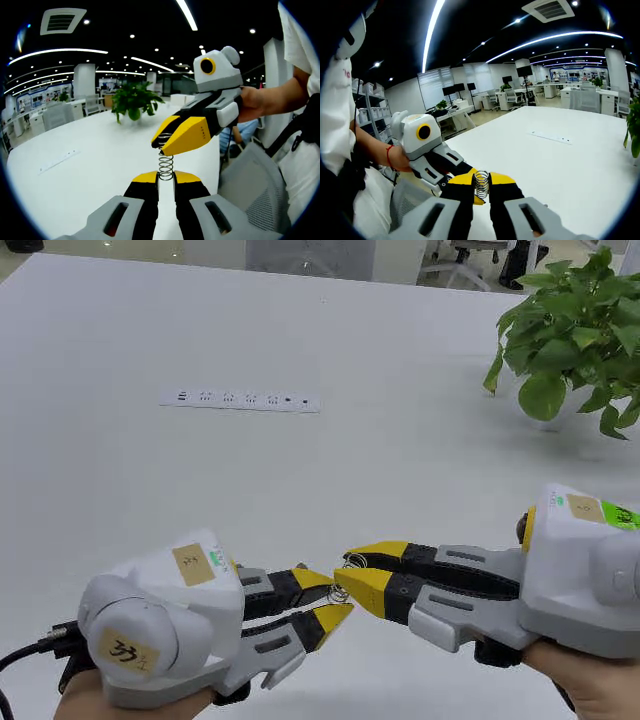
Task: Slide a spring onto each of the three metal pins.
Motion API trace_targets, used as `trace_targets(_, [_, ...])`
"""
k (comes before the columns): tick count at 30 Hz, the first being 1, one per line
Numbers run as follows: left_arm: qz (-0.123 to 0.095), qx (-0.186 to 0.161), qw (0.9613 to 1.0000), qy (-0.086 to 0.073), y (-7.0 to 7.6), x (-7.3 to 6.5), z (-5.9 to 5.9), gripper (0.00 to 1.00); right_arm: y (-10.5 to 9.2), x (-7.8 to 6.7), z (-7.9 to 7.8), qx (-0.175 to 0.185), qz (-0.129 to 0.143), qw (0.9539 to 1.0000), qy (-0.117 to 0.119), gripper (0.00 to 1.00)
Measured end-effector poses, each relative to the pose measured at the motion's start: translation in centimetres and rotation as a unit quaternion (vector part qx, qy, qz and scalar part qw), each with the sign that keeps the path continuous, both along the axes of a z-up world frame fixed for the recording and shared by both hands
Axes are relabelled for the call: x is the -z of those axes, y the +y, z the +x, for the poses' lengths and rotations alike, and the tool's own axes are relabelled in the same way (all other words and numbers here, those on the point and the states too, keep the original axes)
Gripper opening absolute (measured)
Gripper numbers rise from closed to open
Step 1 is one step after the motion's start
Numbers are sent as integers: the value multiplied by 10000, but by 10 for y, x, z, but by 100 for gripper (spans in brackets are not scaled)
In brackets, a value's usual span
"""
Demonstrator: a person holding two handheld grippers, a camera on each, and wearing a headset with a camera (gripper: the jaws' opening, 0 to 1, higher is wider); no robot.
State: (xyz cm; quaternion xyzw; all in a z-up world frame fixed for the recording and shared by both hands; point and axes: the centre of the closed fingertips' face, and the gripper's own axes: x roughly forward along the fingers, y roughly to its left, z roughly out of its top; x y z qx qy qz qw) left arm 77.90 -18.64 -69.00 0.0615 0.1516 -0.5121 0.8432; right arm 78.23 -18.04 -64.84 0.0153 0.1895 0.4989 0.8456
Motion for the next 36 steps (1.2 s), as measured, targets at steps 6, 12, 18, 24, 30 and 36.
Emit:
trace_targets(6, [59, 44, 10000, -19, -2, 1, -2, 10, 0, 2, -1, -71, -86, 9999, -53, 12])
trace_targets(12, [69, 65, 10000, -19, -3, -1, -3, 10, 0, 2, -2, -107, -107, 9999, -74, 12])
trace_targets(18, [68, 109, 9999, -16, -6, -2, -6, 10, 0, 3, -3, -135, -147, 9998, -97, 13])
trace_targets(24, [49, 128, 9999, -8, -8, -4, -7, 10, 0, 4, -5, -242, -225, 9993, -185, 14])
trace_targets(30, [42, 144, 9999, -7, -8, -3, -7, 10, 1, 5, -9, -439, -319, 9984, -186, 21])
trace_targets(36, [41, 157, 9999, 6, -7, -1, -8, 10, -2, 3, -11, -1072, -910, 9895, -328, 31])
